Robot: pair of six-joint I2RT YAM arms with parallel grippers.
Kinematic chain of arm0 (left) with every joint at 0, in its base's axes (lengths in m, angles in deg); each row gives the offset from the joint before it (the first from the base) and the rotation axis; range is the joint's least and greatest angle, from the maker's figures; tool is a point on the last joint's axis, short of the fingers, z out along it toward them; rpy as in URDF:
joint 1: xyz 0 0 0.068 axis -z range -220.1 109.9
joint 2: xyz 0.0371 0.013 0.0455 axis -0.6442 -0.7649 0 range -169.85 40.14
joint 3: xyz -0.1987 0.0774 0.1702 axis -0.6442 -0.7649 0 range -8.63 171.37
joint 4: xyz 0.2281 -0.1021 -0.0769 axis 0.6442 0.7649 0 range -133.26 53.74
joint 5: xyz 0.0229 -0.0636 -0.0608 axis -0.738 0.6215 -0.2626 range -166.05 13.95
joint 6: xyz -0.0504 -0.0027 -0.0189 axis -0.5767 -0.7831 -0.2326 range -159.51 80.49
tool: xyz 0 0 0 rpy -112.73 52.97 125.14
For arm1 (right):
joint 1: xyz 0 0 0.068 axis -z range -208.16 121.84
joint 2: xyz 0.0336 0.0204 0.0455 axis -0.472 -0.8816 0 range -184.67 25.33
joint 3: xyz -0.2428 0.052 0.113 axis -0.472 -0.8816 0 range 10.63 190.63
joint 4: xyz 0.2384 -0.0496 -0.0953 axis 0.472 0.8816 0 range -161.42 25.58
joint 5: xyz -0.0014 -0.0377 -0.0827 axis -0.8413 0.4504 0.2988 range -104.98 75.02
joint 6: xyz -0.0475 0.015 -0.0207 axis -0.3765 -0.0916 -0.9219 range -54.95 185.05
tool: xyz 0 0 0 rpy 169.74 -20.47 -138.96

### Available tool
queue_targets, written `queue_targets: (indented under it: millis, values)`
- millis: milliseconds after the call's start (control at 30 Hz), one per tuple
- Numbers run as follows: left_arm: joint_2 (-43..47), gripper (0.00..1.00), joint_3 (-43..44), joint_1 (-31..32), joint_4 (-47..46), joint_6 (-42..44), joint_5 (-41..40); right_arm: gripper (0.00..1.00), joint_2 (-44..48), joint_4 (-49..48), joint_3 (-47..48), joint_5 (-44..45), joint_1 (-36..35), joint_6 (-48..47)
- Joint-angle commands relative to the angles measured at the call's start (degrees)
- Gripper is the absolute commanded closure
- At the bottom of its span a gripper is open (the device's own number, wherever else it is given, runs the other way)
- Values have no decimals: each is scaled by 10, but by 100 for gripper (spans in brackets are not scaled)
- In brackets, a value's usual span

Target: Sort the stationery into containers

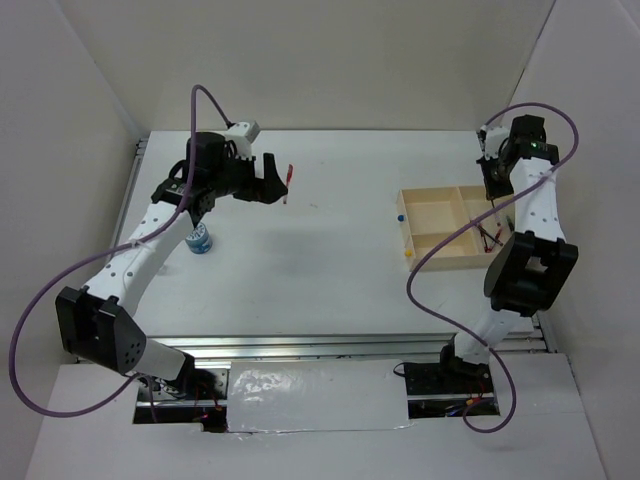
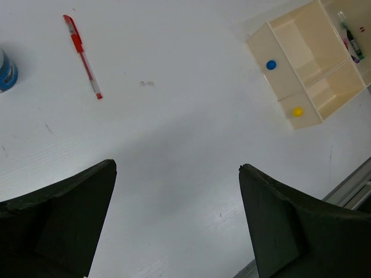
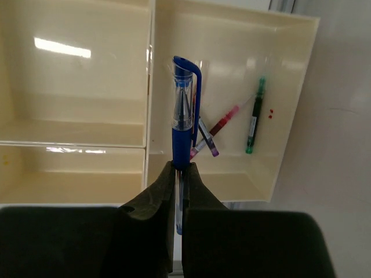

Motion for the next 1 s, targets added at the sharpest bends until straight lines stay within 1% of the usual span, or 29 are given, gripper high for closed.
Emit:
queue_targets:
  millis: [0, 167, 267, 333, 433, 467, 500, 533, 633, 667, 800, 900, 967]
  values:
    - [1, 1, -9, 0, -23, 26, -20, 100, -20, 12, 11, 60, 1, -17]
    - [-17, 1, -16, 1, -13, 46, -37, 100, -75, 7, 35, 91, -6, -2]
    - [-29, 1, -19, 1, -19, 55, -64, 100, -95, 2, 32, 103, -7, 5]
    - [-45, 1, -12, 3, -21, 62, -87, 98, -103, 0, 23, 111, -8, 5]
    - [-76, 1, 2, 5, -26, 62, -116, 89, -109, -3, 11, 117, -7, 8]
    - [-88, 1, 19, 6, -25, 50, -130, 82, -109, -3, 10, 117, -7, 10]
    - [-117, 1, 30, 12, -14, 46, -147, 78, -111, -1, 6, 118, -6, 12]
    - [-134, 1, 57, 13, -6, 44, -162, 70, -112, 0, 4, 115, -6, 10]
    - [-192, 3, 90, 22, 1, 41, -168, 59, -108, -5, -5, 109, -4, 6]
    - [-205, 3, 96, 27, -2, 37, -168, 58, -108, -5, -4, 106, -4, 2]
    - [-269, 7, 112, 45, -37, 40, -225, 55, -97, 19, 18, 88, 0, 5]
    - [-325, 14, 153, 56, -36, 43, -274, 55, -72, 50, 42, 53, 0, 14]
    - [-372, 19, 200, 53, -14, 36, -280, 55, -45, 79, 63, -3, 0, 15]
